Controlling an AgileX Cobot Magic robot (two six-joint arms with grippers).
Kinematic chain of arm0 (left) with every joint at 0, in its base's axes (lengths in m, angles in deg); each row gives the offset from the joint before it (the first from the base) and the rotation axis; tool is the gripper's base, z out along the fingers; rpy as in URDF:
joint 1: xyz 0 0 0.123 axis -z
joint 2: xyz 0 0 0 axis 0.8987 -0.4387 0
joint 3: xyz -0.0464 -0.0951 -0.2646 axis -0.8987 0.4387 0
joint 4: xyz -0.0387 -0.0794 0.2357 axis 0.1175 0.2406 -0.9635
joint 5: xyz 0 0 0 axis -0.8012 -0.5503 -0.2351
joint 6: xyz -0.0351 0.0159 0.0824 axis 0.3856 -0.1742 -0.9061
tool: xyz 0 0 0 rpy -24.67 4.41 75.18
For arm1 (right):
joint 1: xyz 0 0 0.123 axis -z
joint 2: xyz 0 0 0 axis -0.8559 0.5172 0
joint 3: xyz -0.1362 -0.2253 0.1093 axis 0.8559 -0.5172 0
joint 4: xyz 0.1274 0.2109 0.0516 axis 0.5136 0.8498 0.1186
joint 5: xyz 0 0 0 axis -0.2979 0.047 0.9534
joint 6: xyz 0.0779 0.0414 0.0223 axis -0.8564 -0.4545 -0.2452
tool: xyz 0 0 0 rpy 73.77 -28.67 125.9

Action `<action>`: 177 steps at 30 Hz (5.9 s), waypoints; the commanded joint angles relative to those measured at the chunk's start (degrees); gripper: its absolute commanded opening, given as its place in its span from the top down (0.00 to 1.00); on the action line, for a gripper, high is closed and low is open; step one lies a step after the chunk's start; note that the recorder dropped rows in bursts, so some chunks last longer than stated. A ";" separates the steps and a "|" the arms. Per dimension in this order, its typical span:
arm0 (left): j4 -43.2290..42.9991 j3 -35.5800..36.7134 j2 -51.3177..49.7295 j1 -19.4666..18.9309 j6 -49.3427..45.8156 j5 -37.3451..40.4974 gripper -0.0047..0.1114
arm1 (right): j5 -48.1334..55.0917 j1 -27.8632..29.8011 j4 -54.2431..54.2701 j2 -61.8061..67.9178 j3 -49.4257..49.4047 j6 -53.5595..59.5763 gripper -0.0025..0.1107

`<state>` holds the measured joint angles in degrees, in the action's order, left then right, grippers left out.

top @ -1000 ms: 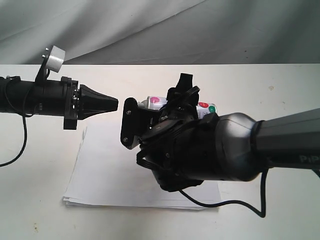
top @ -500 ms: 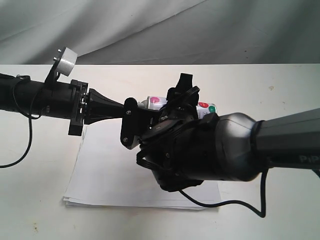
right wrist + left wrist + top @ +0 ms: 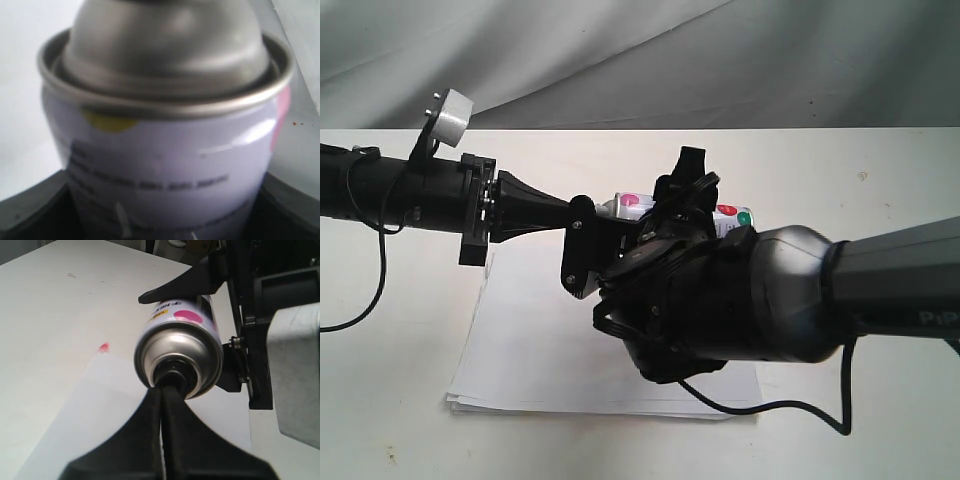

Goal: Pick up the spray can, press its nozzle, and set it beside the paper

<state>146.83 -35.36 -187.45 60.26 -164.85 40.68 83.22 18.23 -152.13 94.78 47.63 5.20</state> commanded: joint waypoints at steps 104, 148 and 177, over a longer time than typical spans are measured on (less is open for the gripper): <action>-2.01 1.32 4.86 -8.97 7.72 0.49 0.96 | -43.07 28.71 17.06 -25.96 0.25 -28.52 0.98; -3.85 1.32 4.86 -8.97 9.86 0.49 0.96 | -99.77 47.34 46.33 8.16 -2.74 11.89 0.98; -4.08 1.32 4.86 -8.97 11.18 0.49 0.96 | -94.21 47.44 46.21 14.02 -2.74 15.64 0.98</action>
<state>142.71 -34.28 -183.19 51.37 -154.32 40.43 -8.98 65.14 -104.70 109.45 44.38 20.65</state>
